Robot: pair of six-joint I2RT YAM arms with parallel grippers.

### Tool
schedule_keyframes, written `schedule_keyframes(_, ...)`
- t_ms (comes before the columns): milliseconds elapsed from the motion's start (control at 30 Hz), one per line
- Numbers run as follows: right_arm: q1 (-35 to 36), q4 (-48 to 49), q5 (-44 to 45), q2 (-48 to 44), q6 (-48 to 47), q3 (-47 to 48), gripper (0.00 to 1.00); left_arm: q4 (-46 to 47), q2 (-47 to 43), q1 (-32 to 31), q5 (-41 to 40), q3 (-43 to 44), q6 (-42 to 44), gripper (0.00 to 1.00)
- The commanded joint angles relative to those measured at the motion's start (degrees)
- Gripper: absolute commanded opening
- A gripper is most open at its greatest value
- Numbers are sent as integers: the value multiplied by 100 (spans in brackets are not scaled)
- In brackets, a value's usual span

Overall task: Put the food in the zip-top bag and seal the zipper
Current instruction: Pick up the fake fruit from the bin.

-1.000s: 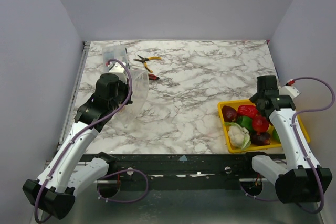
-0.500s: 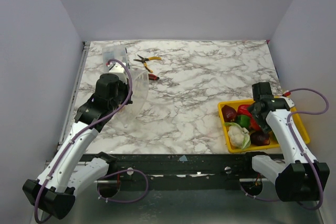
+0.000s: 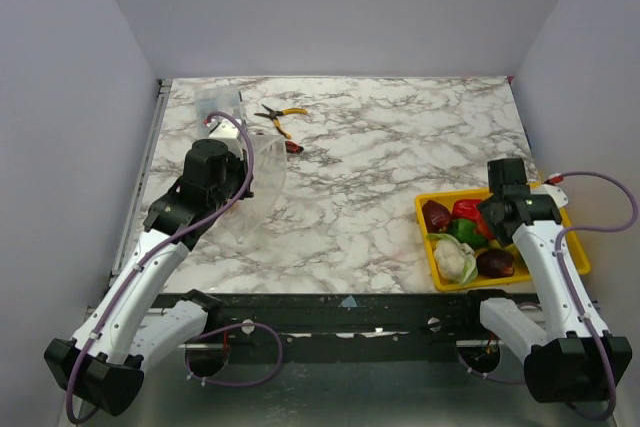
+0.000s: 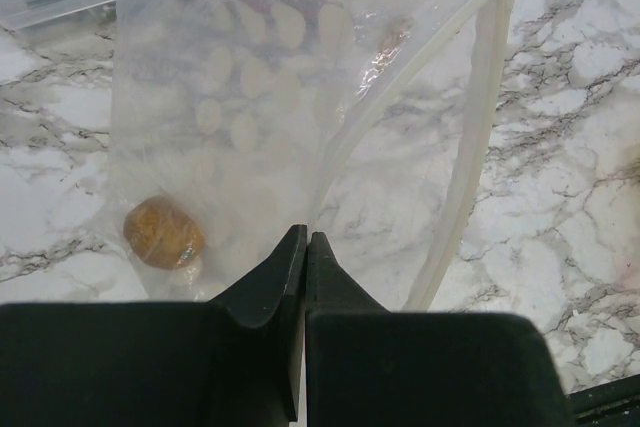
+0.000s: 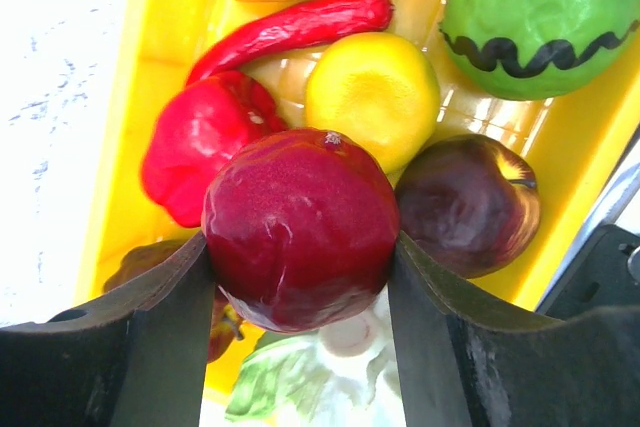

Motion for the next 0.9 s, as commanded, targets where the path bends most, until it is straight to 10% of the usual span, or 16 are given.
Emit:
schedule_keyframes(0, -34, 70, -338, -165, -79, 478, 2, -53, -5, 52, 173, 152, -19, 0)
schedule_keyframes(233, -34, 1605, -2837, -461, -1661, 541, 1, -56, 12, 61, 287, 153, -10, 0)
schedule_keyframes(433, 231, 3948, -5699, -393, -1254, -273, 1, -73, 31, 70, 358, 166, 7, 0)
schedule_keyframes(867, 5003, 5555, -3833, 2204, -1470, 1429, 1, -65, 59, 110, 283, 140, 37, 0)
